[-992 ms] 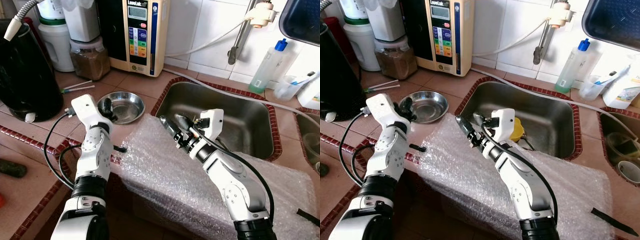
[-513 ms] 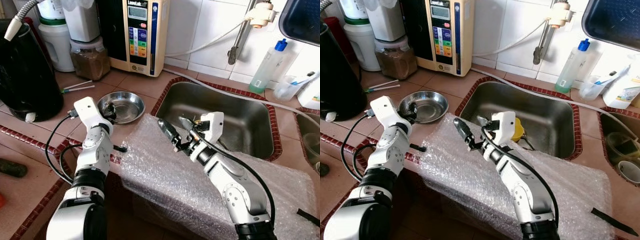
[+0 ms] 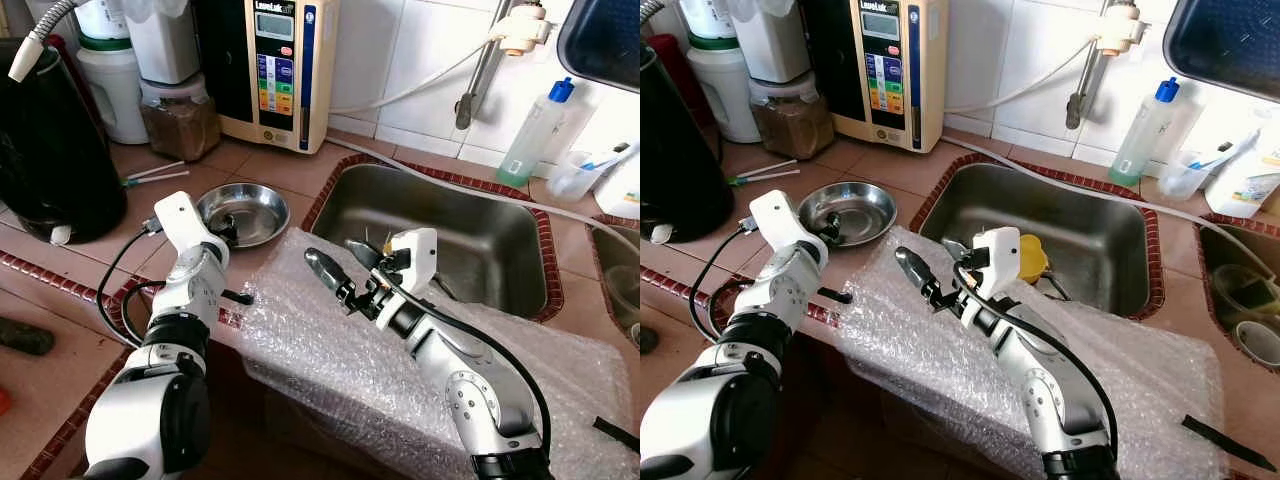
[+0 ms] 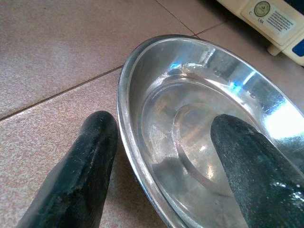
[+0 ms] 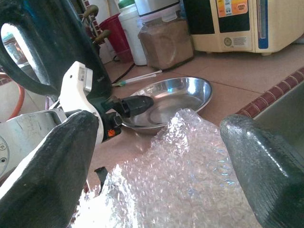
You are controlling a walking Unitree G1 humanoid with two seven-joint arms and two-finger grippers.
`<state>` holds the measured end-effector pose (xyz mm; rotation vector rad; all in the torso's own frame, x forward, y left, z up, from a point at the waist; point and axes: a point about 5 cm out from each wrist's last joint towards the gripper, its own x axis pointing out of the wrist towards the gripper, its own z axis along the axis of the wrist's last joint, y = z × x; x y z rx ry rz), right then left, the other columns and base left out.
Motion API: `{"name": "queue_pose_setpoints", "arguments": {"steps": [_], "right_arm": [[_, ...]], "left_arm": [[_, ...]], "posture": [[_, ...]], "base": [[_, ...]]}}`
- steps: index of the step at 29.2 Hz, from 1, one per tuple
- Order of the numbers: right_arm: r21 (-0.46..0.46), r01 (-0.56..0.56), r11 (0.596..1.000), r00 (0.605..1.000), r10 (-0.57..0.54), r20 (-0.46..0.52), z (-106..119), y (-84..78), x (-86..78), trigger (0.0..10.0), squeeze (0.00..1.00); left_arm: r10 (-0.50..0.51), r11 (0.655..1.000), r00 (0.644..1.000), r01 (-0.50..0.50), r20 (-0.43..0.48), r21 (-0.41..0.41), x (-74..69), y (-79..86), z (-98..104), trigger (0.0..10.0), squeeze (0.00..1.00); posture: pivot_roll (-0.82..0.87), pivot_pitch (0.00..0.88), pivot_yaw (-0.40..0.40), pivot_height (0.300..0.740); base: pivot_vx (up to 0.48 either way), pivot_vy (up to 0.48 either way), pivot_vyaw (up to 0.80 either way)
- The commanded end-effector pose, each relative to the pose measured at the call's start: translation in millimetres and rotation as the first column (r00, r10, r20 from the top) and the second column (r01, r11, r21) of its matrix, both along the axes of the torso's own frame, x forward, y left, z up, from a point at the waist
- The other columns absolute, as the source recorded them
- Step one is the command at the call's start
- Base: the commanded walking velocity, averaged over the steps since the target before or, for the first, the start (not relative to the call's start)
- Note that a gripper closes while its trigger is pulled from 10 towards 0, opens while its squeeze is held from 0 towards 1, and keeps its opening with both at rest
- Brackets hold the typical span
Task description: Kitchen organization
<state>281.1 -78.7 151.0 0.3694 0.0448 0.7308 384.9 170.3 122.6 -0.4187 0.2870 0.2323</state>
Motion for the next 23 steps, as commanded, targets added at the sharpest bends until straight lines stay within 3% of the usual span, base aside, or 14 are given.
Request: {"name": "queue_pose_setpoints", "arguments": {"steps": [1, 2, 23], "right_arm": [[-0.014, -0.006, 1.0, 1.0, 0.007, 0.024, 4.7, -0.2, -1.2, 10.0, 1.0], [-0.018, -0.005, 1.0, 1.0, 0.005, 0.024, 4.1, 0.0, -1.1, 10.0, 1.0], [-0.044, 0.019, 0.999, 0.999, -0.018, 0.029, 2.0, -2.2, 2.4, 10.0, 1.0]], "left_arm": [[-0.005, 1.0, 0.999, 0.005, -0.051, -0.007, -0.8, -0.5, -5.5, 10.0, 0.0], [-0.008, 1.0, 0.998, 0.008, -0.067, -0.012, -0.9, 1.2, -6.7, 0.0, 0.0], [-0.067, 0.996, 0.995, 0.072, -0.08, 0.061, -0.7, -1.0, -8.2, 0.0, 0.0]], "posture": [[0.02, 0.0, -0.006, 0.74], [0.02, 0.0, -0.007, 0.74], [0.03, 0.0, -0.006, 0.74]], "base": [[0.0, 0.0, 0.0], [0.0, 0.0, 0.0], [0.0, 0.0, 0.0]]}}
